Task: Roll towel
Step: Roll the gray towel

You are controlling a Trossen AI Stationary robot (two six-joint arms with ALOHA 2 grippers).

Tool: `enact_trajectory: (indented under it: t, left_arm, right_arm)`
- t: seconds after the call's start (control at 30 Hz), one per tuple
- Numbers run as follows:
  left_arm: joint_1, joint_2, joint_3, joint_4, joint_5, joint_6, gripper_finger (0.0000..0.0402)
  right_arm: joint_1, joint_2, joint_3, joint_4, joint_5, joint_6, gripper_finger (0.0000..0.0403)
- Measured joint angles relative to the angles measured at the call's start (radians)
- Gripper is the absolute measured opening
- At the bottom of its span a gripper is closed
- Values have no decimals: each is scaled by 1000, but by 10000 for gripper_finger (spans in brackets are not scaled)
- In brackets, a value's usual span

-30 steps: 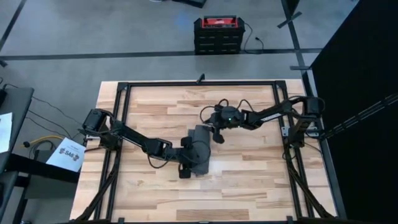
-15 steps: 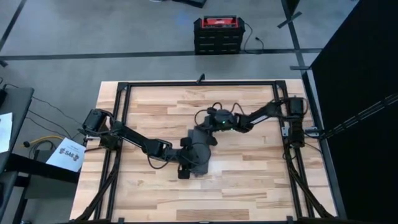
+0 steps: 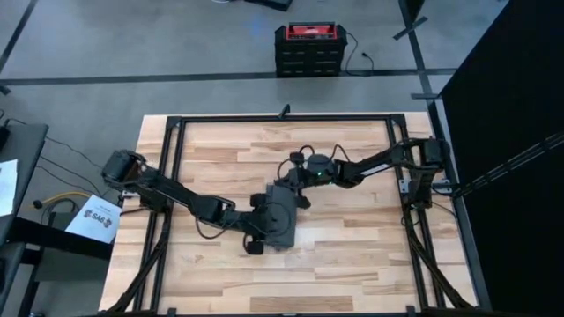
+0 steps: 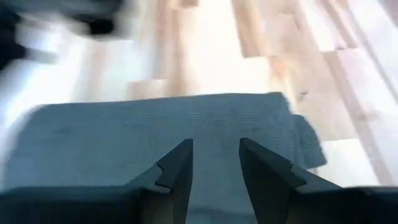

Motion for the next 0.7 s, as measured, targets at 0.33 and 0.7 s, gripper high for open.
enact_trajectory:
  t: [0.33, 0.7]
  left_arm:
    - [66, -14, -285, 275, -141, -155, 118]
    - [167, 139, -329, 557, -133, 4, 118]
  right_arm:
    - [101, 7, 179, -379, 10, 61, 0]
    - [57, 172, 457, -797, 43, 50, 0]
